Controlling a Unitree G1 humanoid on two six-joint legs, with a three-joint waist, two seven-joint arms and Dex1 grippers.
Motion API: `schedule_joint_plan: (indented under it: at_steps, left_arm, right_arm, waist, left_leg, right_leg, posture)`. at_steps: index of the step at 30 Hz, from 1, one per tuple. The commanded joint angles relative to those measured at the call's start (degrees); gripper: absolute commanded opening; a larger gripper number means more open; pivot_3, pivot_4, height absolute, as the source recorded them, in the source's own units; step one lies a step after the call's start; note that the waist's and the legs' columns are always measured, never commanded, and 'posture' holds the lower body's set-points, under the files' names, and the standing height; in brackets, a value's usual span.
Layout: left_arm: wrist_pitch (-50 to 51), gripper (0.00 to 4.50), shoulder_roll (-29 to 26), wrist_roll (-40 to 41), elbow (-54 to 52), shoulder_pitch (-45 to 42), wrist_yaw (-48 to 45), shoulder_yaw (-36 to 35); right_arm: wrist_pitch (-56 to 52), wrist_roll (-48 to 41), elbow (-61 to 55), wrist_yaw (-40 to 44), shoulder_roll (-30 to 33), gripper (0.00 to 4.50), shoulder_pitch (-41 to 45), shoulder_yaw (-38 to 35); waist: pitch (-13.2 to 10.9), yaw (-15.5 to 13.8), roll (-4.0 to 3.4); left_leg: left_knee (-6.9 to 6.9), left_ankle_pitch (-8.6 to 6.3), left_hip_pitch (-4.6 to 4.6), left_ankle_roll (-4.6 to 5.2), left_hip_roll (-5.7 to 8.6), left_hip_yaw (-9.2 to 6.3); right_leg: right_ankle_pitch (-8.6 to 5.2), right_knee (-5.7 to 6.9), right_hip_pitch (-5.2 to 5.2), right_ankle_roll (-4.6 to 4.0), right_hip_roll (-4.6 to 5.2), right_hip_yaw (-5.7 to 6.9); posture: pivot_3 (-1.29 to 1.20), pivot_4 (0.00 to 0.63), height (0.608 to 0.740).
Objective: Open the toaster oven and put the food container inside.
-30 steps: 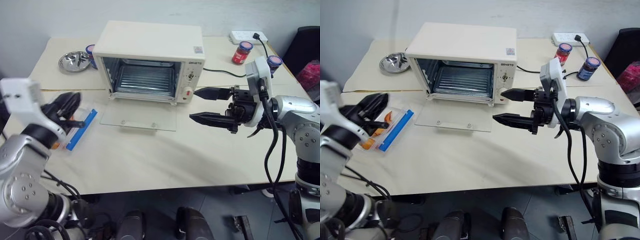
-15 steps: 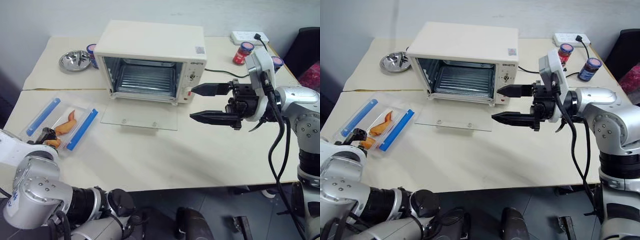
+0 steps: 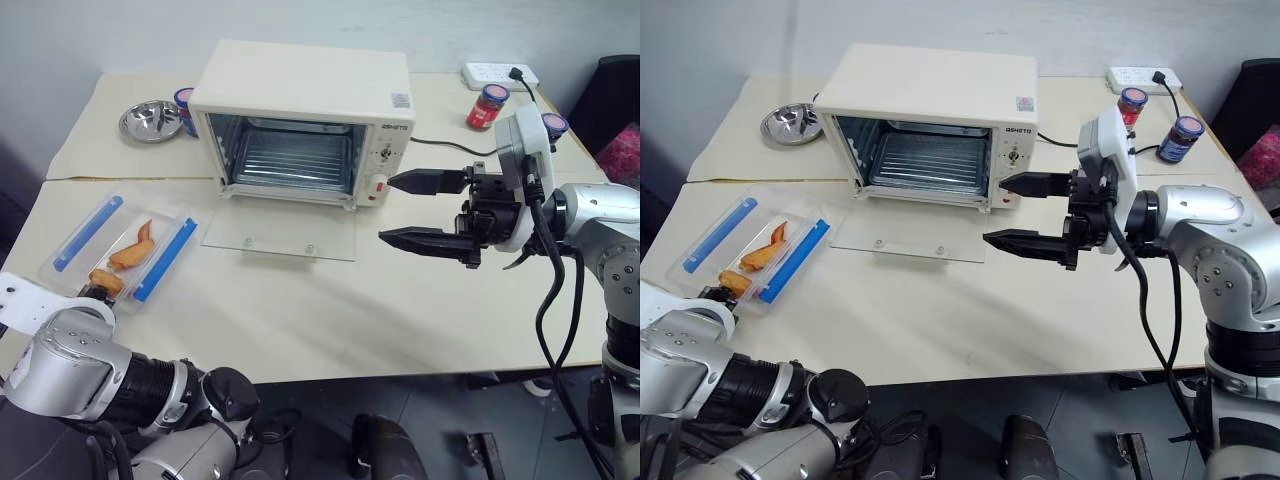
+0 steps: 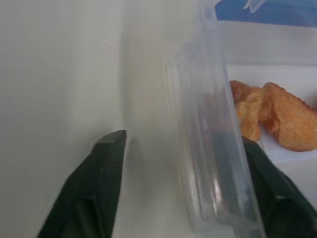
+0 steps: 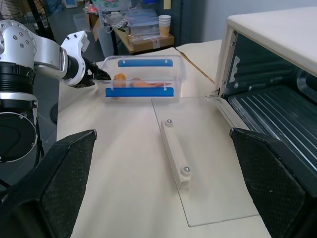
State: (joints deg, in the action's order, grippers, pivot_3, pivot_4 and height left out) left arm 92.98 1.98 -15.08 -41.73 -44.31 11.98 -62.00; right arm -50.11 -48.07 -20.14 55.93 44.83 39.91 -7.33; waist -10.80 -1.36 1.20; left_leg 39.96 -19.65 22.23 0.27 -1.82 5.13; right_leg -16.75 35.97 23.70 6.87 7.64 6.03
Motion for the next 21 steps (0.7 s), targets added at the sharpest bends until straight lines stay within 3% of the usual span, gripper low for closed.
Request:
schedule_joint_plan:
  at_steps: [1,6,12,17,21]
  left_arm:
    - [-0.5,1.79,-2.2,-1.0,0.7,-0.3,-0.3,0.2]
    - [-0.5,0.41,-4.6,-0.4,2.6,1.0,-1.9,1.1]
    - [-5.2,0.41,-17.5,5.9,10.6,6.8,-10.4,7.0]
    - [-6.1,0.41,-30.0,19.1,15.2,4.4,-26.0,13.2]
    - [-3.0,0.41,-35.4,28.8,15.0,3.7,-36.2,16.1]
  right_arm:
    - [0.1,-1.8,-1.9,-1.1,1.2,4.50,0.3,-3.0]
    - [0.0,-2.4,-2.0,-1.3,1.8,4.50,0.0,-3.1]
    - [0.3,-2.3,-1.3,-1.2,3.6,4.50,-0.7,-3.8]
    - [-0.8,-3.8,-2.6,-2.2,4.2,4.50,-2.7,-5.0]
    - [-1.4,-4.9,-4.0,-4.0,4.1,4.50,-4.6,-6.1]
  waist:
    - [0.0,0.1,0.00]
    - [0.0,0.1,0.00]
    - [0.0,0.5,0.00]
    - [0.0,-0.2,0.18]
    - [0.0,0.0,0.19]
  left_leg:
    - [-0.01,0.00,-0.01,-0.01,-0.01,0.01]
    - [-0.02,-0.01,-0.04,-0.01,-0.02,0.02]
    - [-0.05,-0.03,-0.05,-0.05,-0.08,0.03]
    - [0.02,-0.04,0.02,-0.01,-0.10,-0.02]
    - [0.03,-0.11,0.04,0.10,-0.08,-0.03]
  right_leg:
    - [0.00,0.00,0.01,0.00,0.00,-0.02]
    - [0.00,0.00,0.01,0.00,-0.01,-0.04]
    - [-0.01,0.03,0.08,-0.02,-0.07,-0.06]
    - [0.00,-0.01,0.04,-0.03,0.04,0.03]
    - [0.01,-0.04,0.02,0.00,0.16,0.02]
  posture:
    - [0.00,0.150,0.740]
    - [0.00,0.150,0.740]
    - [0.00,0.150,0.740]
    - [0.00,0.150,0.740]
    - [0.00,0.150,0.740]
